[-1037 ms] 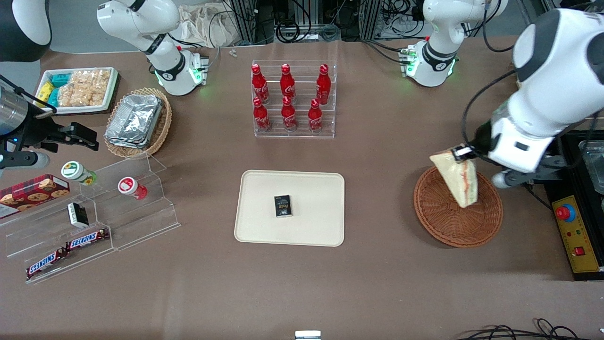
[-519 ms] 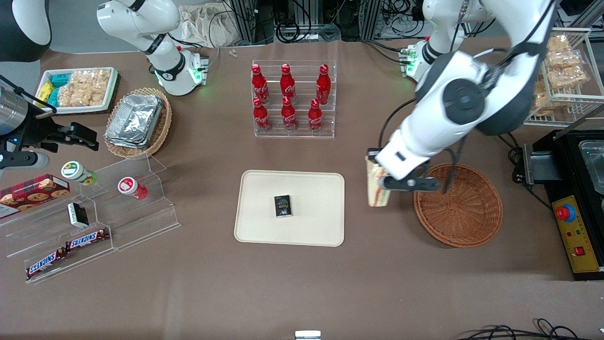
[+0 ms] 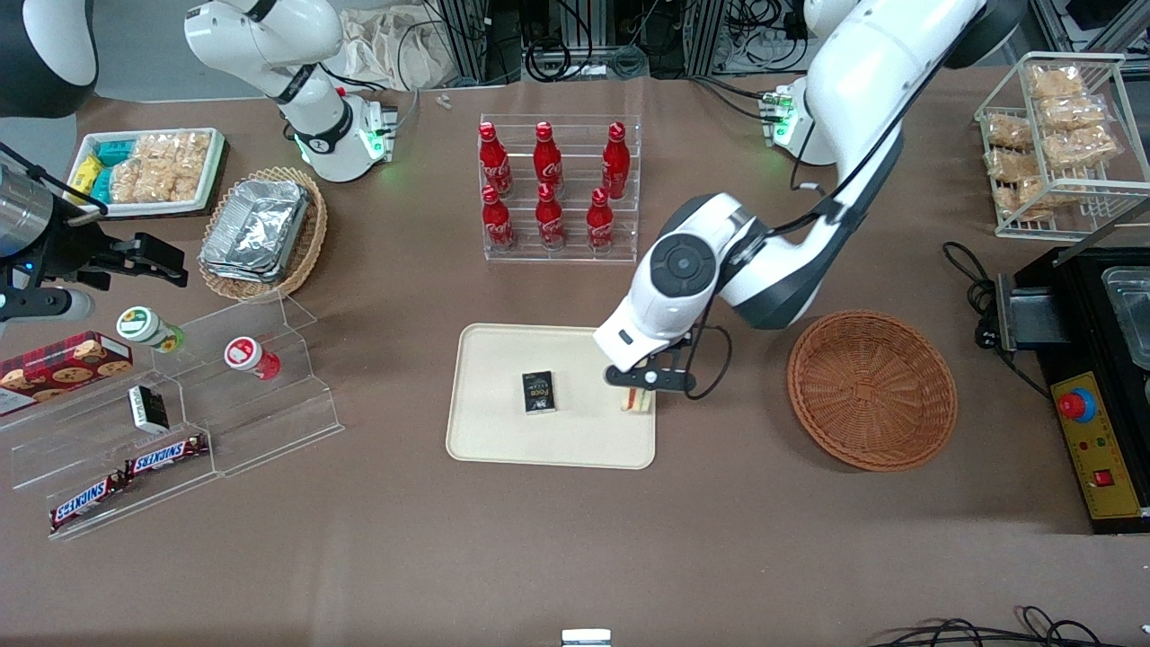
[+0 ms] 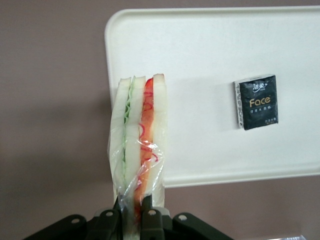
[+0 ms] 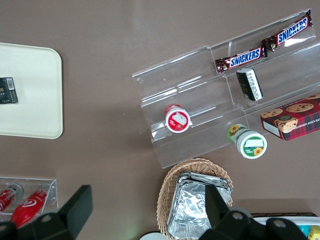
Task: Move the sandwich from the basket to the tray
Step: 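Carry the sandwich over to the cream tray beside the tissue pack, then lower the sandwich onto the tray and open the left gripper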
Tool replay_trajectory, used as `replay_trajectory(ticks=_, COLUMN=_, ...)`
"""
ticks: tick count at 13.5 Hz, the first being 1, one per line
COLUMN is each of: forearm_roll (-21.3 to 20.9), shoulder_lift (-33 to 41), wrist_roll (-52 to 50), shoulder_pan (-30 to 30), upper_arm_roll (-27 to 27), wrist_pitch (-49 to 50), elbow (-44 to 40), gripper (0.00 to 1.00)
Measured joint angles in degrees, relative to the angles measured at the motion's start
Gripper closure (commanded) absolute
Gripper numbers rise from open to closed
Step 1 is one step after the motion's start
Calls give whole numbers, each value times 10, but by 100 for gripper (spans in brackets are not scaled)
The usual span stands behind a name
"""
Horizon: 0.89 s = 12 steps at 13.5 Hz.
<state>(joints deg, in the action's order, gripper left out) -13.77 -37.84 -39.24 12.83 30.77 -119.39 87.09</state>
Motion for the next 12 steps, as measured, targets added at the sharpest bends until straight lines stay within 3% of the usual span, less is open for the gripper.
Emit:
replay_trajectory(ticks=4, forearm_roll=-2, shoulder_lift=-47, wrist_roll=0, shoulder_pan=48, upper_arm_roll=-62, wrist_pitch=-51, elbow=-20, gripper=100)
replay_trajectory(ticks=5, forearm_roll=-2, shoulder_lift=-52, wrist_roll=0, shoulder_pan=57, upper_arm_roll=-72, wrist_pitch=-57, elbow=-22, gripper=56)
replay_trajectory(ticks=6, forearm_roll=-2, shoulder_lift=-55, wrist_roll=0, shoulder_pan=62, upper_arm_roll=-76, wrist_pitch=-59, elbow=-23, gripper=1)
replay_trajectory(ticks=9, forearm_roll=-2, shoulder_lift=-53, wrist_roll=-4, shoulder_pan=63, upper_arm_roll=-77, wrist_pitch=-50, elbow=-33, gripper=0)
replay_trajectory(ticks=12, forearm_roll=-2, shoulder_lift=-32, wrist_roll=-8, shoulder_pan=57, upper_arm_roll=-79, wrist_pitch=32, elbow=-56, gripper=0)
